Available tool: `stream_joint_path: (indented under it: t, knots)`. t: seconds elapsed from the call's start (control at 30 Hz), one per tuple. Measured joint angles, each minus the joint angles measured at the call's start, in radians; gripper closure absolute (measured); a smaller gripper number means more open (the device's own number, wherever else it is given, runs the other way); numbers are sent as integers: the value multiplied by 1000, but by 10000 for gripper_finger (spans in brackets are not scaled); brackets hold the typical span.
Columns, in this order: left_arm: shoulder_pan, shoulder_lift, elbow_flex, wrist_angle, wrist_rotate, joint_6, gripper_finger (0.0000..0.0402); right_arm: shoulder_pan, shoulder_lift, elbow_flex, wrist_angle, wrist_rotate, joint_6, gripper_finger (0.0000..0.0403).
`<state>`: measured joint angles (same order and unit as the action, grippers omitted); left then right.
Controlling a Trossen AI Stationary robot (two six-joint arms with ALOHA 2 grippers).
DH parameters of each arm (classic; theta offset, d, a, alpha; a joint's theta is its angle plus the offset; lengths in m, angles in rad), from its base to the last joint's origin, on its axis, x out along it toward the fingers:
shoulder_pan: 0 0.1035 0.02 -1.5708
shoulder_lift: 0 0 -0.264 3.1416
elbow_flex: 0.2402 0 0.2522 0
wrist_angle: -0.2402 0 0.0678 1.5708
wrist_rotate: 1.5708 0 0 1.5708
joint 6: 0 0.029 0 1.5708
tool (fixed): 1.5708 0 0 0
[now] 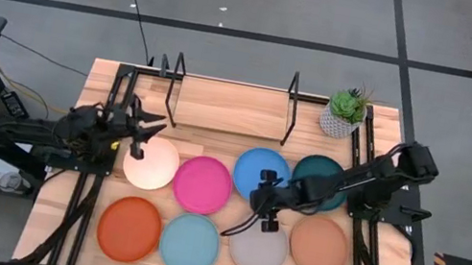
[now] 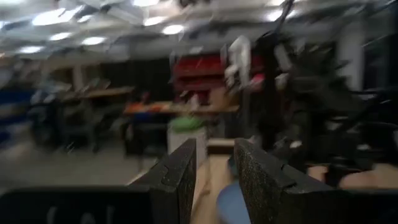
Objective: Place and stack plates onto a shelf
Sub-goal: Put the blue plate on the shelf
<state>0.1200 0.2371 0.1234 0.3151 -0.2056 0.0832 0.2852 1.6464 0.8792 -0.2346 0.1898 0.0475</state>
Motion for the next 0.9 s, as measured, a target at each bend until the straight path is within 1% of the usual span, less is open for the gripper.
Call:
stream_joint_path:
  t: [0.07,0.1,0.23,0.33,0.47,0.63,0.9]
  knots:
    - [1,13,25,-71,-21,-20,285,9,20,12,-29,4,6,214]
    - [0,22,31,-82,-21,-23,285,14,27,18,-39,18,7,214]
    - [0,49,33,-64,-23,-26,285,41,42,21,-62,98,-18,218]
    - [0,71,34,-49,-23,-25,285,53,46,21,-91,127,-52,227]
    - [0,90,35,-27,-23,-25,285,52,46,21,-127,123,-38,246]
    - [0,96,35,-28,-23,-24,285,35,46,20,-187,88,-4,272]
    - [0,97,35,-22,-23,-23,285,25,46,20,-234,71,-10,309]
